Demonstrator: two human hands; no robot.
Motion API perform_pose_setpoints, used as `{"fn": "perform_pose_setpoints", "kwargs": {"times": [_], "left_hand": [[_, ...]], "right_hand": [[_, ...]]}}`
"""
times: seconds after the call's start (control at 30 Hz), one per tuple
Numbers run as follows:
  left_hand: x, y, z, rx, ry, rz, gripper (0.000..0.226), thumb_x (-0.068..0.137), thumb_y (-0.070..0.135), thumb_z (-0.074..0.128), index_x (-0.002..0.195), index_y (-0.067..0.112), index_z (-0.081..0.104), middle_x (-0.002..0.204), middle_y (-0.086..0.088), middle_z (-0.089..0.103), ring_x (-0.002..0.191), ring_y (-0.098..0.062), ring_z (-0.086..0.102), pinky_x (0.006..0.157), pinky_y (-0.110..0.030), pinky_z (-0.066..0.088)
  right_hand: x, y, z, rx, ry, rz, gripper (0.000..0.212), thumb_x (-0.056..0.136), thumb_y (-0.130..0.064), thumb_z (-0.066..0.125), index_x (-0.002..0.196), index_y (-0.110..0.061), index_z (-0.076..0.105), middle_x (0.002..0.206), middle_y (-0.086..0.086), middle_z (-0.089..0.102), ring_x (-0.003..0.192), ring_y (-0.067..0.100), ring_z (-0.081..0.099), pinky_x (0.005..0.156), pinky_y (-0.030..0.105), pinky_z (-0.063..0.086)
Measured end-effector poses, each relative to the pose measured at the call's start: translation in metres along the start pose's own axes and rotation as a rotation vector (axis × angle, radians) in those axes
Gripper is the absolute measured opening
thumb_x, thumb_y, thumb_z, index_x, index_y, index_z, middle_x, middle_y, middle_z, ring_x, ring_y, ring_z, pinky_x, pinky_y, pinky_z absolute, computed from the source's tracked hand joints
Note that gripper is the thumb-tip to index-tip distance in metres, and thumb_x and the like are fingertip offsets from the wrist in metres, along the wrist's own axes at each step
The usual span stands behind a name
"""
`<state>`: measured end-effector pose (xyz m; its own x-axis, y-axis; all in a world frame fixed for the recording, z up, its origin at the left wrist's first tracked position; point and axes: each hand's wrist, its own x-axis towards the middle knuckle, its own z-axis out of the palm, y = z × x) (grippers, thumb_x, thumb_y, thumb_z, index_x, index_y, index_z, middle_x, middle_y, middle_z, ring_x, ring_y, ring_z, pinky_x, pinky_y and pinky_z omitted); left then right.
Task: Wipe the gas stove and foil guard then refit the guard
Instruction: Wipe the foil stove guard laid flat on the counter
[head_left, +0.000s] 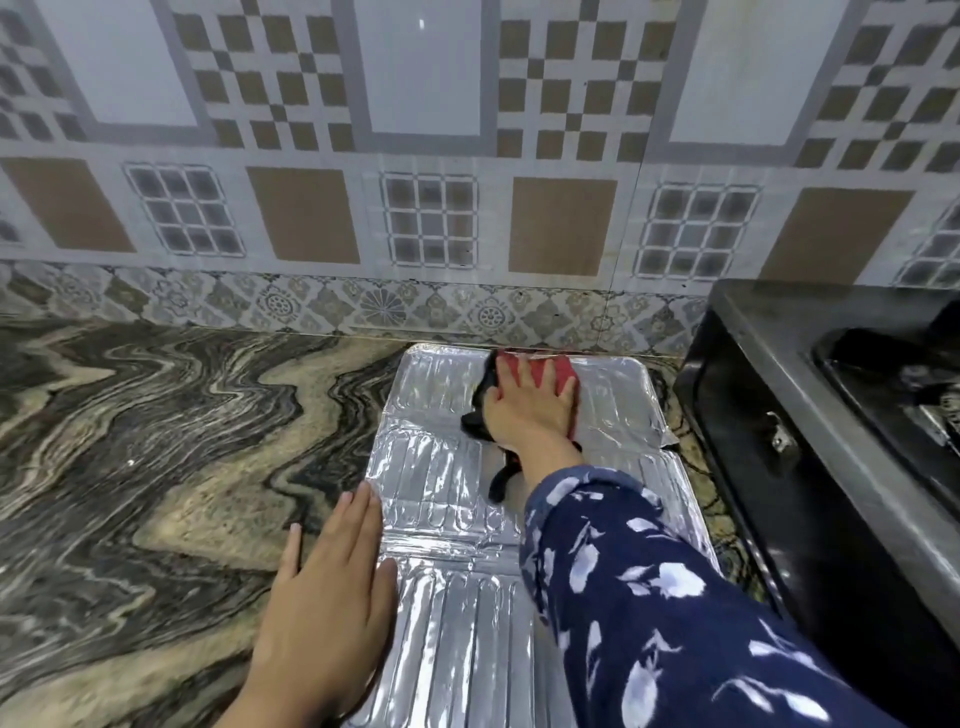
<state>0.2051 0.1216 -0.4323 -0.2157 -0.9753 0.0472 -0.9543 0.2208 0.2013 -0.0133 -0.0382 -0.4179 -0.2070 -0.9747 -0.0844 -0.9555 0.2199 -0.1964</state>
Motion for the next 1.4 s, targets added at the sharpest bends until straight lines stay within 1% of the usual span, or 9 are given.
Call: {"fn": "perform_pose_setpoints", "kwargs": {"times": [0.13, 0.3, 0.47, 0.6, 0.7, 0.93, 1.1, 1.33, 1.4], "left_hand": [[-0.001, 0.001, -0.001, 0.017, -0.001, 0.0, 0.077, 0.078, 0.056, -0.015, 0.149, 0.026, -0.012, 0.153, 0.017, -0.021, 0.14, -0.001, -0.02, 0.117, -0.038, -0.011], [-0.001, 0.003, -0.004, 0.043, -0.022, -0.005, 0.079, 0.076, 0.053, -0.017, 0.149, 0.023, -0.013, 0.154, 0.013, -0.022, 0.142, -0.003, -0.019, 0.117, -0.039, -0.01], [-0.002, 0.003, -0.004, 0.013, -0.016, -0.01, 0.078, 0.078, 0.052, -0.013, 0.15, 0.022, -0.009, 0.155, 0.013, -0.019, 0.142, -0.003, -0.018, 0.118, -0.04, -0.01], [-0.003, 0.004, -0.004, -0.02, -0.007, -0.002, 0.076, 0.079, 0.052, -0.011, 0.15, 0.023, -0.01, 0.155, 0.013, -0.018, 0.142, -0.004, -0.017, 0.118, -0.041, -0.009], [-0.004, 0.004, -0.005, -0.005, -0.008, -0.003, 0.073, 0.081, 0.051, -0.011, 0.149, 0.024, -0.014, 0.154, 0.013, -0.023, 0.141, -0.003, -0.022, 0.119, -0.042, -0.008], [-0.003, 0.002, -0.002, -0.006, 0.006, -0.004, 0.061, 0.096, 0.046, 0.007, 0.148, 0.025, -0.015, 0.155, 0.013, -0.022, 0.141, -0.004, -0.022, 0.119, -0.042, -0.008], [-0.002, 0.003, -0.001, 0.032, 0.003, -0.013, 0.064, 0.092, 0.046, 0.003, 0.15, 0.022, -0.011, 0.156, 0.011, -0.018, 0.143, -0.006, -0.017, 0.119, -0.042, -0.008], [-0.002, 0.006, -0.004, 0.054, -0.034, -0.034, 0.07, 0.086, 0.046, -0.005, 0.15, 0.019, -0.01, 0.157, 0.006, -0.017, 0.144, -0.007, -0.015, 0.119, -0.043, -0.007], [-0.003, 0.006, -0.005, 0.048, -0.04, -0.036, 0.066, 0.091, 0.043, 0.0, 0.15, 0.017, -0.01, 0.158, 0.004, -0.017, 0.144, -0.008, -0.014, 0.119, -0.043, -0.007]], "right_hand": [[-0.023, -0.017, 0.003, 0.012, -0.072, -0.169, 0.055, 0.098, -0.041, 0.014, 0.151, -0.036, 0.0, 0.161, -0.006, -0.005, 0.147, 0.029, -0.009, 0.116, 0.054, -0.008], [-0.077, 0.01, 0.005, -0.024, -0.098, -0.334, 0.053, 0.097, -0.049, 0.014, 0.148, -0.047, -0.002, 0.16, -0.012, -0.01, 0.147, 0.019, -0.016, 0.115, 0.053, -0.012], [-0.061, 0.035, -0.002, -0.068, -0.083, -0.154, 0.055, 0.095, -0.057, 0.013, 0.145, -0.051, -0.009, 0.159, -0.003, -0.019, 0.145, 0.023, -0.023, 0.112, 0.062, -0.009], [-0.023, 0.001, 0.001, -0.049, -0.048, -0.001, 0.058, 0.096, -0.049, 0.013, 0.149, -0.038, -0.01, 0.16, 0.008, -0.013, 0.144, 0.038, -0.017, 0.111, 0.065, -0.007], [-0.002, -0.036, 0.005, -0.027, -0.044, 0.008, 0.06, 0.096, -0.047, 0.015, 0.15, -0.035, -0.007, 0.16, 0.007, -0.013, 0.144, 0.041, -0.015, 0.11, 0.067, -0.007], [0.002, -0.087, 0.016, -0.003, -0.09, -0.256, 0.057, 0.097, -0.044, 0.016, 0.151, -0.034, 0.0, 0.161, -0.005, -0.008, 0.146, 0.033, -0.014, 0.114, 0.058, -0.01], [-0.041, -0.069, 0.018, -0.017, -0.109, -0.424, 0.056, 0.097, -0.044, 0.015, 0.151, -0.037, 0.001, 0.161, -0.009, -0.004, 0.147, 0.026, -0.011, 0.117, 0.052, -0.008], [-0.123, -0.028, 0.016, -0.018, -0.125, -0.474, 0.054, 0.097, -0.046, 0.017, 0.149, -0.043, 0.002, 0.161, -0.012, -0.005, 0.147, 0.02, -0.013, 0.117, 0.05, -0.01], [-0.14, -0.02, 0.014, -0.044, -0.146, -0.535, 0.053, 0.097, -0.048, 0.019, 0.147, -0.047, 0.002, 0.16, -0.014, -0.007, 0.147, 0.019, -0.016, 0.117, 0.05, -0.011]]}}
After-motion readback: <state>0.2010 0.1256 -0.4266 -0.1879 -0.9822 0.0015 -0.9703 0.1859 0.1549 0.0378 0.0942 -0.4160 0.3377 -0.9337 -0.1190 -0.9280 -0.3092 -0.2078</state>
